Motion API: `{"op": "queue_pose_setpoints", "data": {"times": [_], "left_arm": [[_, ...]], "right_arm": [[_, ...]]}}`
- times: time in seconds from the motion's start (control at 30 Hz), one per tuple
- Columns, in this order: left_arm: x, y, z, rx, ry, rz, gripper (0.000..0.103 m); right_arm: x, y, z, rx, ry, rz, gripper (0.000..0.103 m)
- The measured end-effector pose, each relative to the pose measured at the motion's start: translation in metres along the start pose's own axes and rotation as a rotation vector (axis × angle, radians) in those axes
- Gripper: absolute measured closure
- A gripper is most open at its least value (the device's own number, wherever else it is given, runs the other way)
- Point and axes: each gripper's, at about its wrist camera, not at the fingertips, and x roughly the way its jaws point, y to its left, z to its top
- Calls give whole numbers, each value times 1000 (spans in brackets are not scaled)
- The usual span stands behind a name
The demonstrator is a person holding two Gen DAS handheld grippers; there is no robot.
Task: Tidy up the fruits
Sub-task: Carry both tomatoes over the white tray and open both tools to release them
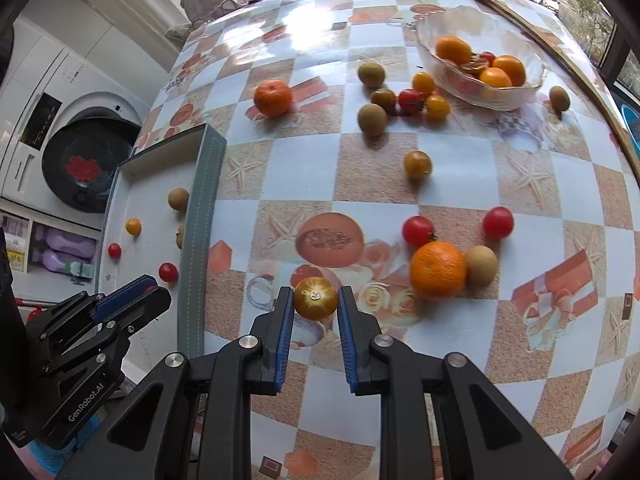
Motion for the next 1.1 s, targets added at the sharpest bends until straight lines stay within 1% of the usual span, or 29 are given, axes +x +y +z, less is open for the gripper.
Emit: {"op": "queue_pose_setpoints", "data": {"times": [0.17, 0.33, 0.43, 0.53, 0.8, 0.93, 1.1], "left_arm": [[-6, 37, -11, -70, -6, 48, 84], [-4, 73, -11, -122, -17, 115, 84], [2, 94, -8, -155, -15, 150, 84], [8, 110, -6, -178, 0, 169, 84], [26, 123, -4, -152, 51, 185, 84], [31, 125, -6, -153, 67, 192, 84], [34, 122, -4, -125, 84, 206, 83]], "right_arm": [[14, 44, 6, -81, 22, 34, 79], [30, 89, 16, -156, 45, 76, 79], [42, 109, 24, -177, 63, 102, 79], [57, 124, 34, -184, 85, 111, 79], [86, 152, 52, -259, 120, 82, 79], [100, 154, 54, -273, 150, 59, 79], [107, 157, 55, -295, 170, 48, 78]]}}
